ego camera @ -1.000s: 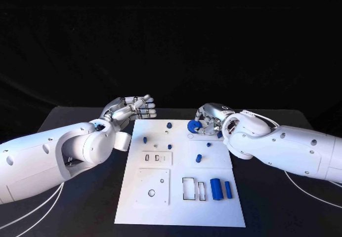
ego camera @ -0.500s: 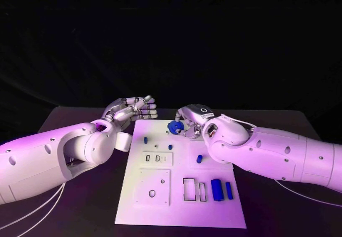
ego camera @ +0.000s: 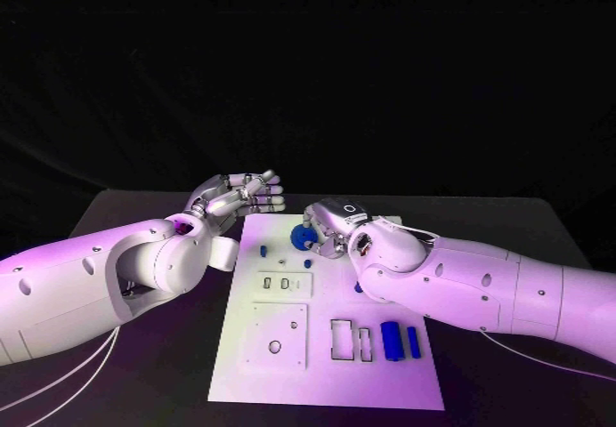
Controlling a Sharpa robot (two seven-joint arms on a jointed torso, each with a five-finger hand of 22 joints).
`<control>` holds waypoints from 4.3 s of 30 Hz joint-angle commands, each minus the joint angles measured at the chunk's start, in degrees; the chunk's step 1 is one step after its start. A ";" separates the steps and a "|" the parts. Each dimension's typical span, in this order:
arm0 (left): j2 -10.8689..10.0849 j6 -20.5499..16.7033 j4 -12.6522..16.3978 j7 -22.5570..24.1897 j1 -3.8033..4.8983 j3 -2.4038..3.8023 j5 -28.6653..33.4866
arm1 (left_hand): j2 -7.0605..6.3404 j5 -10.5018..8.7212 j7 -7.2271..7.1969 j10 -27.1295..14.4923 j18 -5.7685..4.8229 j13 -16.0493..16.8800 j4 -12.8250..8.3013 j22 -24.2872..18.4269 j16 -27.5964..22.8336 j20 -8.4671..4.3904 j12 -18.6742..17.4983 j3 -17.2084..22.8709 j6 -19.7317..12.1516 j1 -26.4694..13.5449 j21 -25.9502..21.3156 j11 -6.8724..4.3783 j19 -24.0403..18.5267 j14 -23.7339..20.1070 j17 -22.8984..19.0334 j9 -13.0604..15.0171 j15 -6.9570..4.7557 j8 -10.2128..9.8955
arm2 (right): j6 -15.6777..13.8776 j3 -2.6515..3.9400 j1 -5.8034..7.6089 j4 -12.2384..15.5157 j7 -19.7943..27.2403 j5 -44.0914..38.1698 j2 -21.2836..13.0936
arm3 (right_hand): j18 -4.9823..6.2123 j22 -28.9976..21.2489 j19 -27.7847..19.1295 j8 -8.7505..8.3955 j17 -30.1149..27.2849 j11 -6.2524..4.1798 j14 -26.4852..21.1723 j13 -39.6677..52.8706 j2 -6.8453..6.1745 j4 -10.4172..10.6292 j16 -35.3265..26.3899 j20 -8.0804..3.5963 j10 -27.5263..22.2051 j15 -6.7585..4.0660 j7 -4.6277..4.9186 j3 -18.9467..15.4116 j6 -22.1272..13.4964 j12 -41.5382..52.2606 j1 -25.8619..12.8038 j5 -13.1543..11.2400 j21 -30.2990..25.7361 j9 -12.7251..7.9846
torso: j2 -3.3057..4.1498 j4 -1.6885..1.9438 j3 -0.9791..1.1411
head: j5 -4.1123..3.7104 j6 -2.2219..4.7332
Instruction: Assemble the parts on the task board
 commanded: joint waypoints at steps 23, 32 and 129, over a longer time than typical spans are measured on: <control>0.14 0.94 0.00 0.35 0.07 0.05 -0.28 | 0.44 0.07 0.19 0.24 0.53 0.09 -0.31 -0.08 -0.34 0.10 -0.16 -0.03 0.07 0.04 -0.23 0.10 -0.16 -0.51 0.04 -0.08 0.08 -0.27 | 0.05 0.00 -0.65 -2.45 -0.65 -1.53 2.12 | -1.09 0.96 -0.07 -3.36 15.09 1.13 5.96 0.46 -1.74 -0.42 0.23 0.72 -0.67 0.70 1.18 1.67 -2.23 -0.62 -1.67 -0.96 -0.18 -1.10 | -0.05 -0.05 0.04 | 0.03 0.25; 0.12 0.92 -0.01 0.41 0.07 0.05 -0.27 | 0.44 0.07 0.19 0.24 0.53 0.09 -0.31 -0.08 -0.34 0.10 -0.16 -0.03 0.07 0.04 -0.23 0.10 -0.16 -0.51 0.04 -0.08 0.08 -0.27 | -0.80 0.01 -0.65 -2.34 -0.59 -1.24 2.13 | -1.06 0.95 -0.15 -4.90 15.09 1.65 5.96 -0.07 -1.86 -0.91 0.23 1.16 -1.21 1.16 1.75 1.94 -4.34 -1.03 -2.02 -1.24 -0.35 -1.79 | -0.07 -0.08 0.05 | -0.04 0.34; -0.63 2.81 -1.31 0.22 -0.14 -0.02 -0.32 | 0.50 -0.04 0.34 0.21 0.56 0.09 -0.30 -0.28 -0.34 0.19 -0.31 -0.09 -0.23 0.10 -0.45 0.19 -0.26 -0.80 0.27 -0.17 0.15 -0.51 | 3.62 0.19 -1.67 0.42 19.90 26.87 -21.27 | -0.75 0.56 -0.80 -4.32 15.09 1.53 5.96 -0.37 -0.87 -6.87 0.23 1.40 -1.62 1.19 1.53 5.41 -0.13 -1.21 -1.11 -3.33 -1.76 -3.23 | -1.18 -1.73 1.32 | -0.68 -1.76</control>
